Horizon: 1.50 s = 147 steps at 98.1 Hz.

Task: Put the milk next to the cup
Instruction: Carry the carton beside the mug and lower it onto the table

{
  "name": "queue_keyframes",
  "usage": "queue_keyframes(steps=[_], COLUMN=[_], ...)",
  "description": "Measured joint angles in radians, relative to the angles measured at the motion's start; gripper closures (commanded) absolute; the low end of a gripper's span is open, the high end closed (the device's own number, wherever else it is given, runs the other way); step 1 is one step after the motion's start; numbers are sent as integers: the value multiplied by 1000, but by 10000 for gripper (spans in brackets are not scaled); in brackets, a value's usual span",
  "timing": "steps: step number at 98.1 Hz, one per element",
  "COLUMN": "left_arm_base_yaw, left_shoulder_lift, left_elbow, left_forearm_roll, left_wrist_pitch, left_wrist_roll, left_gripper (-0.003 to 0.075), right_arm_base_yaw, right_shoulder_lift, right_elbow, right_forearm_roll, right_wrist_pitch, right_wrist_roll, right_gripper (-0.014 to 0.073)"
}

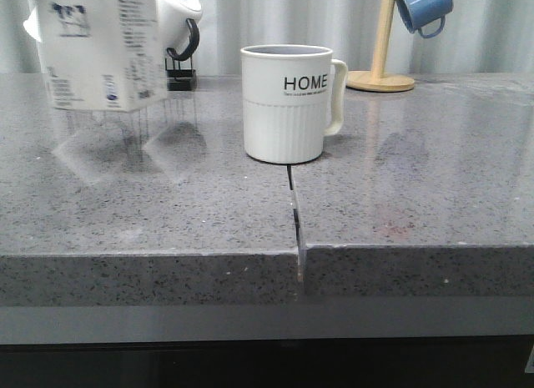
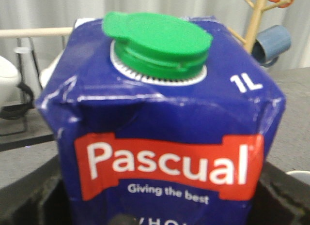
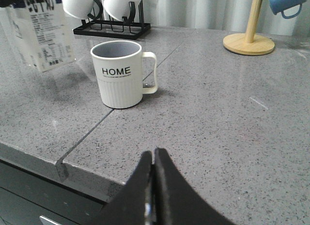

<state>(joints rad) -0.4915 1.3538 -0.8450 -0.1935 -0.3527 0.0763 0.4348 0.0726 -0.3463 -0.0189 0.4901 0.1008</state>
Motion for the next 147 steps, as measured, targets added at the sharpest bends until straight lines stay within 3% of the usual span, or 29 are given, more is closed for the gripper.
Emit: queue_keyframes(steps=[51, 84, 94, 107, 118, 147], left_arm_base_yaw=[-114, -124, -124, -126, -126, -127], left_shoulder_lift=[198, 236, 236, 236, 236, 236], left_elbow=[-85, -86, -86, -88, -88, -88], left_forearm_roll=[-89, -106, -106, -106, -106, -106], left_wrist_pitch=[-110, -149, -149, -144, -137, -109], left_wrist_roll=[44, 45, 45, 45, 45, 45], left_gripper=[525, 519, 439, 170, 36, 30], right_arm_base_yaw=[0, 0, 0, 0, 0, 0], right_shoulder_lift=[0, 0, 0, 0, 0, 0], right_elbow=[0, 0, 0, 0, 0, 0], right_forearm_roll=[0, 0, 0, 0, 0, 0], right_wrist_pitch=[0, 0, 0, 0, 0, 0], right_wrist_roll=[0, 0, 0, 0, 0, 0], right_gripper=[612, 612, 612, 612, 612, 612])
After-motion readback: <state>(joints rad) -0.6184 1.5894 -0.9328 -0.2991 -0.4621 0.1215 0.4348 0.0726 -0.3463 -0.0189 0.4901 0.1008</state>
